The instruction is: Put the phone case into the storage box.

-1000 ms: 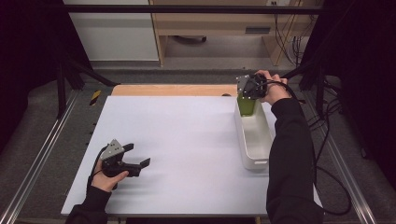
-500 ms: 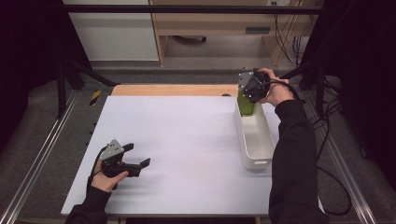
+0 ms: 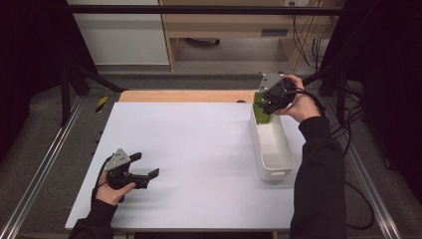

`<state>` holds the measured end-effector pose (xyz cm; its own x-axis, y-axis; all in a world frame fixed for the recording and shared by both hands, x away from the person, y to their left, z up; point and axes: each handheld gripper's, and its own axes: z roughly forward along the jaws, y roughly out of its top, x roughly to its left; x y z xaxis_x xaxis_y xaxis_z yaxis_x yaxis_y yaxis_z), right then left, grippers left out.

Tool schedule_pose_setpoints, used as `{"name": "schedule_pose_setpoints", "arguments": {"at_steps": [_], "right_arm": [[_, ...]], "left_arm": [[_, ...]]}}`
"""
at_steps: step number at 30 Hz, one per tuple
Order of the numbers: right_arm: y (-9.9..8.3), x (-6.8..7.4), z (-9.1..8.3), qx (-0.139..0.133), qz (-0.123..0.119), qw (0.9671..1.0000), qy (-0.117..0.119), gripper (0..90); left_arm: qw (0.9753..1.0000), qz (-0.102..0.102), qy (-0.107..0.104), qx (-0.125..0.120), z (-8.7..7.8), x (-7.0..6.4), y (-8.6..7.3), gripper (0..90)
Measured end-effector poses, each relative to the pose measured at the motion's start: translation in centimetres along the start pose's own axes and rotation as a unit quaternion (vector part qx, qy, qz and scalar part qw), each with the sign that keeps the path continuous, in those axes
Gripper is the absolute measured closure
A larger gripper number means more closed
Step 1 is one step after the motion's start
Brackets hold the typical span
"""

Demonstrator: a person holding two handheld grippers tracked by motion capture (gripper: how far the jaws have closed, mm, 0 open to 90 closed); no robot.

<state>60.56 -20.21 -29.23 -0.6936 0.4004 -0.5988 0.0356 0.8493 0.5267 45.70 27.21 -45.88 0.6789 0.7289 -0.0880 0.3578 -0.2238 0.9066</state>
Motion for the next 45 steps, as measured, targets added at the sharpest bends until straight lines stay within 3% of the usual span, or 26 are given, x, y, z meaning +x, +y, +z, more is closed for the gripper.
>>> {"name": "schedule_pose_setpoints", "arguments": {"at_steps": [3,9,13,17,21,27,31,39,45], "right_arm": [[0.0,0.5,-1.0,-0.008,0.041,0.9991,0.004,18.1],[-0.3,1.6,-2.5,-0.031,0.094,0.9951,0.002,13.5],[-0.3,2.6,-3.2,-0.066,0.126,0.9898,-0.002,11.0],[-0.3,3.6,-3.6,-0.076,0.173,0.9821,0.0,7.4],[-0.7,4.5,-4.1,-0.105,0.221,0.9695,0.005,6.3],[-1.6,5.9,-4.8,-0.134,0.259,0.9566,0.006,3.3],[-2.4,7.0,-5.4,-0.161,0.288,0.944,0.01,2.1],[-3.7,9.3,-5.7,-0.177,0.299,0.9375,0.019,0.9],[-4.9,11.0,-5.9,-0.202,0.318,0.9257,0.039,0.7]], "left_arm": [[1.0,0.002,-0.001,-0.003,-0.1,-0.1,0.1,3.4],[1.0,0.002,-0.004,-0.008,-0.2,-0.1,0.2,2.9],[1.0,0.002,-0.005,-0.007,-0.1,-0.1,0.1,2.5],[0.9999,0.0,-0.009,-0.008,-0.2,-0.1,0.1,2.5],[0.9999,0.001,-0.009,-0.01,-0.3,-0.2,0.2,2.4],[0.9998,0.002,-0.012,-0.017,-0.5,-0.2,0.3,2.4],[0.9997,0.003,-0.014,-0.02,-0.5,-0.2,0.4,2.4],[0.9996,0.007,-0.018,-0.022,-0.6,-0.3,0.3,2.4],[0.9994,0.008,-0.02,-0.027,-0.7,-0.3,0.4,2.4]]}}
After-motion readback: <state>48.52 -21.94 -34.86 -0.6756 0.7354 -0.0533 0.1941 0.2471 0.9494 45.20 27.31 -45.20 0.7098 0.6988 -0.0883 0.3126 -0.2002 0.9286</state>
